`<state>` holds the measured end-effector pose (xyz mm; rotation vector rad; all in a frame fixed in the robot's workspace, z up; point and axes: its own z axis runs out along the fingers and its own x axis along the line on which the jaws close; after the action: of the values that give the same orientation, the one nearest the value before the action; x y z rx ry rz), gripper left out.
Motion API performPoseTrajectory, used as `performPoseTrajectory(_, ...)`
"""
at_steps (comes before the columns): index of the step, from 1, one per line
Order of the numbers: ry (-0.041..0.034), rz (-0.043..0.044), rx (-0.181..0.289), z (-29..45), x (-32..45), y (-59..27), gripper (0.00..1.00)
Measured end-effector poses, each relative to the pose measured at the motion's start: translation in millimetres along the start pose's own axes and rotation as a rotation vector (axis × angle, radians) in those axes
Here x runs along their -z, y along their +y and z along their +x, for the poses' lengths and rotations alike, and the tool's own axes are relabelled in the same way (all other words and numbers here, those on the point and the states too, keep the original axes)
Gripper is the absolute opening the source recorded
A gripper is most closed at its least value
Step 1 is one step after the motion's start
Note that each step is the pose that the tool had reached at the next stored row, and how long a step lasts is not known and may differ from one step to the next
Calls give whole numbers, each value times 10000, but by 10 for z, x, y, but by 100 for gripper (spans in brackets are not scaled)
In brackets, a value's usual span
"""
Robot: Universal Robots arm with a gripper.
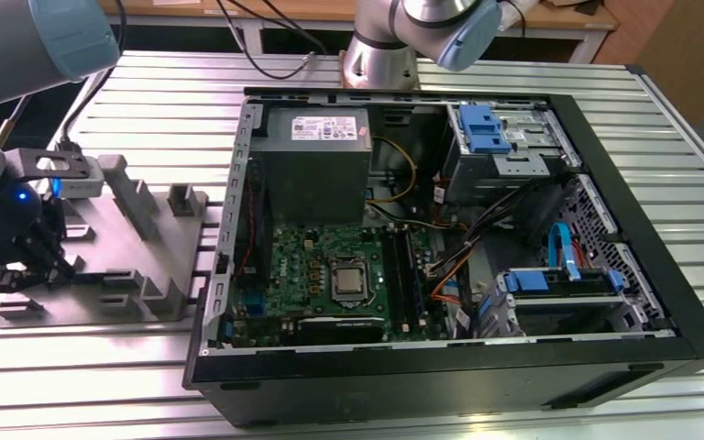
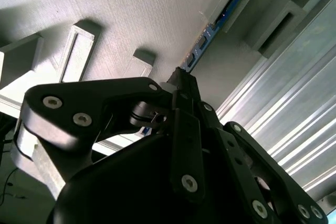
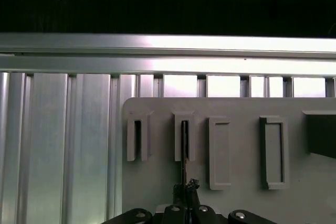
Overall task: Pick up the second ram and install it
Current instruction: 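Pick up the second ram and move it above second insertion slot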
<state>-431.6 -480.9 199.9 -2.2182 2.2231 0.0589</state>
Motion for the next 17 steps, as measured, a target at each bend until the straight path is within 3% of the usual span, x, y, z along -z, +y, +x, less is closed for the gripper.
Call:
performPoseTrajectory(10,-45,-2,1,-6,228,6,11)
performPoseTrajectory(17,-74,-3,2,-13,481,13,11)
